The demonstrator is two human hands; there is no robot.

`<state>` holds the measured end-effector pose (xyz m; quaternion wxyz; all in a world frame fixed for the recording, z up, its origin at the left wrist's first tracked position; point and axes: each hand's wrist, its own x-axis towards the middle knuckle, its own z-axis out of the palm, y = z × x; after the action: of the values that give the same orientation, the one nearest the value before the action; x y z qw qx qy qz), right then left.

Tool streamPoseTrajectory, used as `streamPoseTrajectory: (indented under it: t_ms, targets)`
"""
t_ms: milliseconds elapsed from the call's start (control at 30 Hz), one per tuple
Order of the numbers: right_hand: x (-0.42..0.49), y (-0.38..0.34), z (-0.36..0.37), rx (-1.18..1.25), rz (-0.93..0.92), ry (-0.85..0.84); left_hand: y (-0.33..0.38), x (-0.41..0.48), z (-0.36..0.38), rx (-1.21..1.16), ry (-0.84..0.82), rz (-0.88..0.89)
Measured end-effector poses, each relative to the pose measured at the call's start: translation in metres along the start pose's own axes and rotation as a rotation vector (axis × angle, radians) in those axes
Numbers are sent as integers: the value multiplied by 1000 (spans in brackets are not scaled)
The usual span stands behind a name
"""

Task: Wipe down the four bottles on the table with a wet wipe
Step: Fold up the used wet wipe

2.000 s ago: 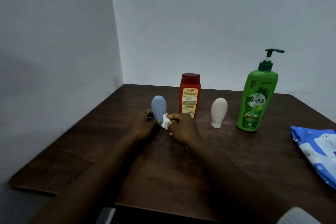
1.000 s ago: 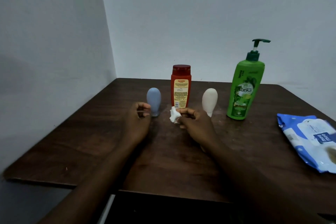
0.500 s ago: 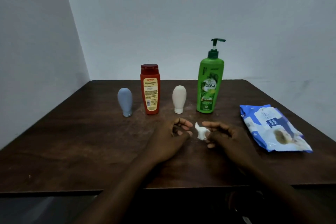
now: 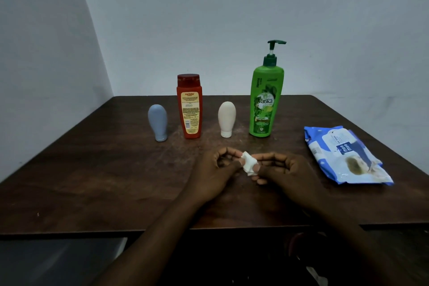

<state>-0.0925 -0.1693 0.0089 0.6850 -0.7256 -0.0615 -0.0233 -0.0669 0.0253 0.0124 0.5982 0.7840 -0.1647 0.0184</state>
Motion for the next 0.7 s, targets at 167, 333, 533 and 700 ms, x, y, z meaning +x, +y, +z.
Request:
streamPoseTrajectory:
  t_ms: [167,333,533,700]
  targets:
    - [-3,-2,1,15,-25,-10,0,-1,2,-2,10,-25]
    - [-21,-4,-4,101,-69,-9,9,-13,18,-181,-5,-46]
    - [-73,-3,-39,-32,-266,156,30,-43,64,-352,-136,-58]
    - [-124,6,-72,-236,-364,292,46,-64,104,-438,-319,-63]
